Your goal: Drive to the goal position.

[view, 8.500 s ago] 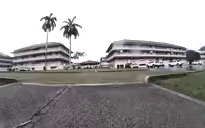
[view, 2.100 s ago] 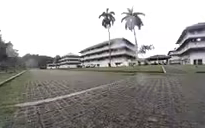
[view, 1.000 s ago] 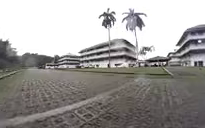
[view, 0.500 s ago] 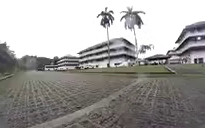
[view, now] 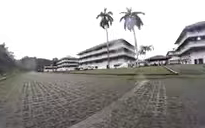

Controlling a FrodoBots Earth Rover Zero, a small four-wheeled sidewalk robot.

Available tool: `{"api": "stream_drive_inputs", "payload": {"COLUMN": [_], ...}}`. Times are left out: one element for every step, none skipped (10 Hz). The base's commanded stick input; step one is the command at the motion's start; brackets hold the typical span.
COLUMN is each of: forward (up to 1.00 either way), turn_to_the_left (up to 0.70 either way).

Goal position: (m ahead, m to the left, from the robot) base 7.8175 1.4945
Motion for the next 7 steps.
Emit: {"api": "stream_drive_inputs", "payload": {"forward": [0.7, 0.7, 0.7, 0.7, 0.7, 0.7, 0.7], "turn_to_the_left": [0.0, 0.0, 0.0, 0.07, 0.35, 0.35, 0.35]}}
